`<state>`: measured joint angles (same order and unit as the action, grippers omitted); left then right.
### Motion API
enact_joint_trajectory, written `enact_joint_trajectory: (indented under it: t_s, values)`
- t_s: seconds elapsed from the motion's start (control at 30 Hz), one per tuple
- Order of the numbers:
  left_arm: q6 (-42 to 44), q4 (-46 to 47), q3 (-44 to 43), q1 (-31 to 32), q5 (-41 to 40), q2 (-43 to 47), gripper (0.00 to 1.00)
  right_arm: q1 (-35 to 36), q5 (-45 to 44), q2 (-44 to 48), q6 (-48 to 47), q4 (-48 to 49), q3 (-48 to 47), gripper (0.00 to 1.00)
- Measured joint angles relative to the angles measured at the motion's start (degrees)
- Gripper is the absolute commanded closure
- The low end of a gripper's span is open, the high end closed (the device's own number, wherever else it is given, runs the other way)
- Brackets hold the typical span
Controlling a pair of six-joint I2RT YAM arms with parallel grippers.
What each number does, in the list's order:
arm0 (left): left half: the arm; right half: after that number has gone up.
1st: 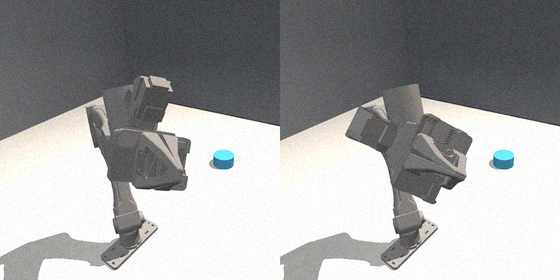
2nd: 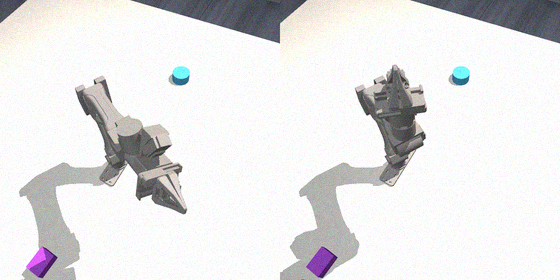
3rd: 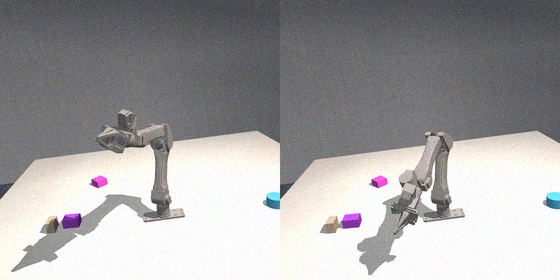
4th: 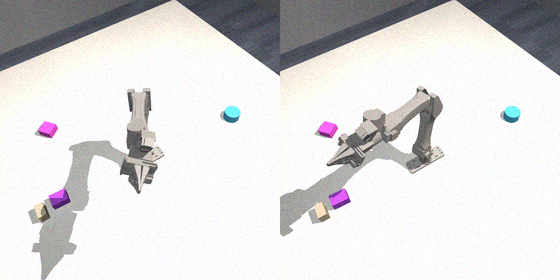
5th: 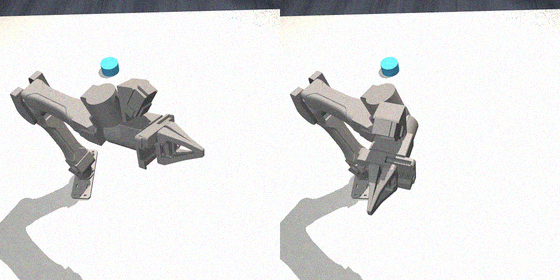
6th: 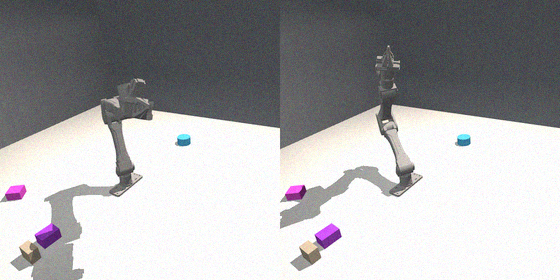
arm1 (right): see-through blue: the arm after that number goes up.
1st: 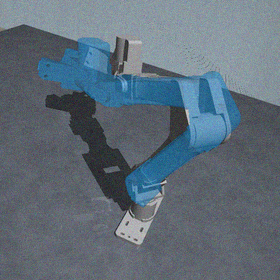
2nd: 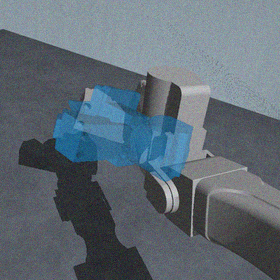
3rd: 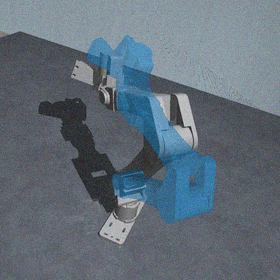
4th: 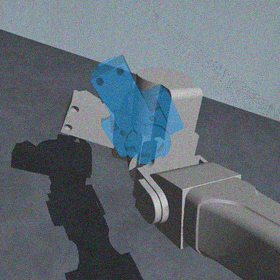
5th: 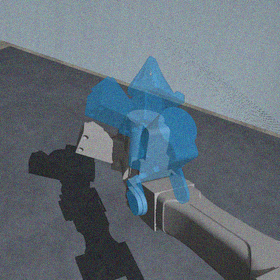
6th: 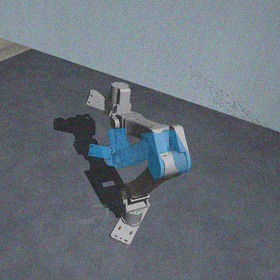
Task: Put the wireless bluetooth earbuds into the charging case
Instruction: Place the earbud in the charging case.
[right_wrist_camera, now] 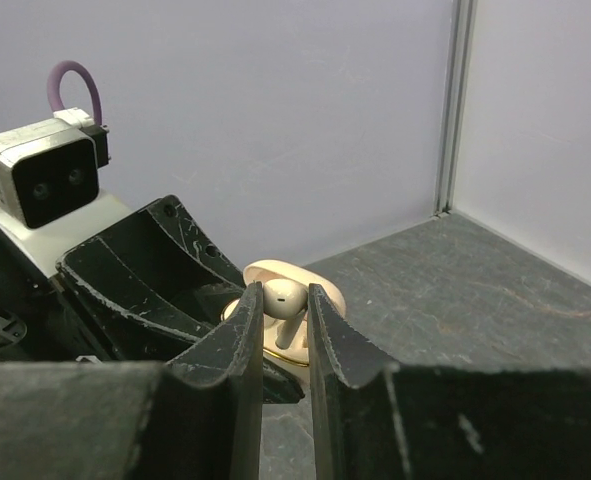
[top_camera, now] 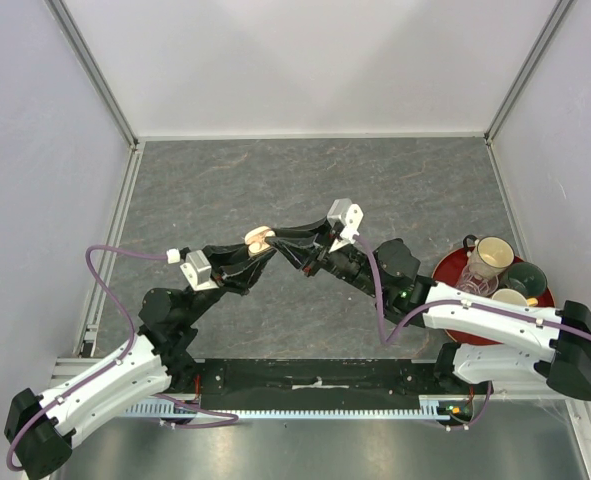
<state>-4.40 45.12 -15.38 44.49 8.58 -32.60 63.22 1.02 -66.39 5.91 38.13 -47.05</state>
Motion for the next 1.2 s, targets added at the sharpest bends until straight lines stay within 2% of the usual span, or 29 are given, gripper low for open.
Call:
enact_joint_trajectory:
  t_s: [0.57,1.2]
  values:
    - [-0.02,1.81,0.02,0.00,1.05,0.02,0.98,0.04,-3.41,-0.94,-1.29,1.09,0.00,1.00]
    - [0.00,1.95,0.02,0.00,1.05,-0.02,0.98,0.11,-2.89,-2.29,0.26,3.45,0.74,1.00]
